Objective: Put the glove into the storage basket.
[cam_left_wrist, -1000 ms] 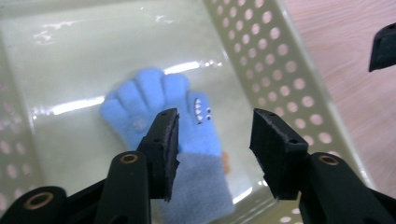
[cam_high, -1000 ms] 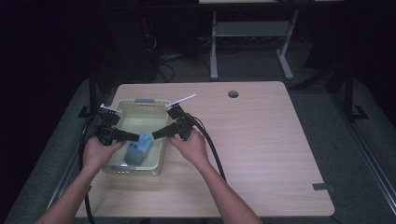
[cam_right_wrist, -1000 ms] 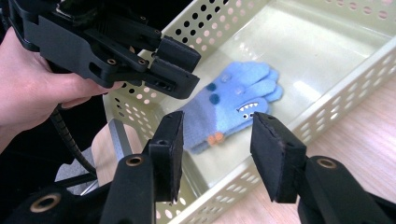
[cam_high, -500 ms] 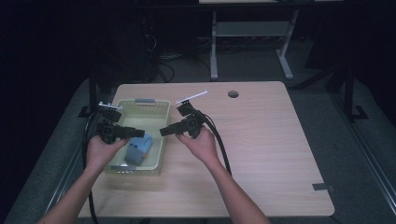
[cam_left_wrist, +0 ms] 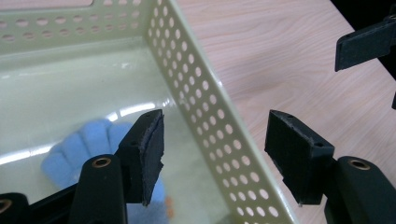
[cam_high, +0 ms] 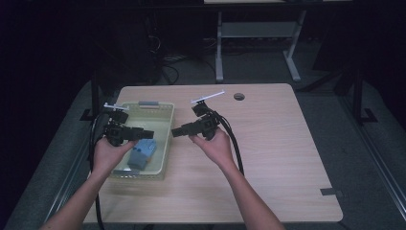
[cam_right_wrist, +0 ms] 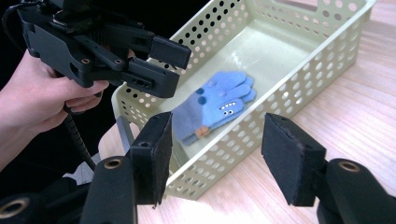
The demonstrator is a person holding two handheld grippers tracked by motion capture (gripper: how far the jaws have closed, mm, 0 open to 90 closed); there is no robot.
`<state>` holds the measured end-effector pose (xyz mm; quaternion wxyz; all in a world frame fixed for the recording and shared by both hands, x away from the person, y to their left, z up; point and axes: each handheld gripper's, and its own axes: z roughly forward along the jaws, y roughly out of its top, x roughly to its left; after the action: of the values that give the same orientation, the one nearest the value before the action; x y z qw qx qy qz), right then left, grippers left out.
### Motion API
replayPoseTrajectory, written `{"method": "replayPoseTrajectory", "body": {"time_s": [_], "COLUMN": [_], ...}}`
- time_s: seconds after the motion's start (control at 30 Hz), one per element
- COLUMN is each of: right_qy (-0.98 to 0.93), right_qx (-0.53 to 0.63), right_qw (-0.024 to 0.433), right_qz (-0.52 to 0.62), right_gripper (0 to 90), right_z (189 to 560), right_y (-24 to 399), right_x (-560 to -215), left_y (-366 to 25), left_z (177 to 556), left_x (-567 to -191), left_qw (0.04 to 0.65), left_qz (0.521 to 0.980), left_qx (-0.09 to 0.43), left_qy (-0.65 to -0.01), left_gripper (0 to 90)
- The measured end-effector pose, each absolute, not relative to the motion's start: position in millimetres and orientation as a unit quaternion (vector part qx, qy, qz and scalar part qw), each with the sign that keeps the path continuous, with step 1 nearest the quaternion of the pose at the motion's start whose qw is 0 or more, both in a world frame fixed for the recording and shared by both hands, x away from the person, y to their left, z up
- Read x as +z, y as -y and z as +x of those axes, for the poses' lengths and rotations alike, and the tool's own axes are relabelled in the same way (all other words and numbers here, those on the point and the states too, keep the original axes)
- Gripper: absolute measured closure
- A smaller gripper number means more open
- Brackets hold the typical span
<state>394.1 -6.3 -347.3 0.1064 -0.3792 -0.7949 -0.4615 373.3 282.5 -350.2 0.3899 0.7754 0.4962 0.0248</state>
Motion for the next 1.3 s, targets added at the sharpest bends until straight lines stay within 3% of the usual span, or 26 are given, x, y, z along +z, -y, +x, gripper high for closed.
{"method": "replayPoseTrajectory", "body": {"time_s": [0.7, 1.3], "right_qy": [0.786, 0.776], "right_qx": [-0.469, -0.464], "right_qw": [0.093, 0.083], "right_qz": [-0.392, -0.42], "right_gripper": [37.2, 33.8], "right_z": [392.4, 390.4], "right_y": [47.7, 86.4], "right_x": [-338.5, -347.8], "left_y": [-253.4, -220.0], "left_z": [369.0, 363.6], "left_x": [-333.2, -324.3], "left_qw": [0.447, 0.462], "left_qz": [0.763, 0.77], "left_qx": [-0.004, -0.028], "left_qy": [-0.467, -0.439], "left_gripper": [35.2, 33.8]}}
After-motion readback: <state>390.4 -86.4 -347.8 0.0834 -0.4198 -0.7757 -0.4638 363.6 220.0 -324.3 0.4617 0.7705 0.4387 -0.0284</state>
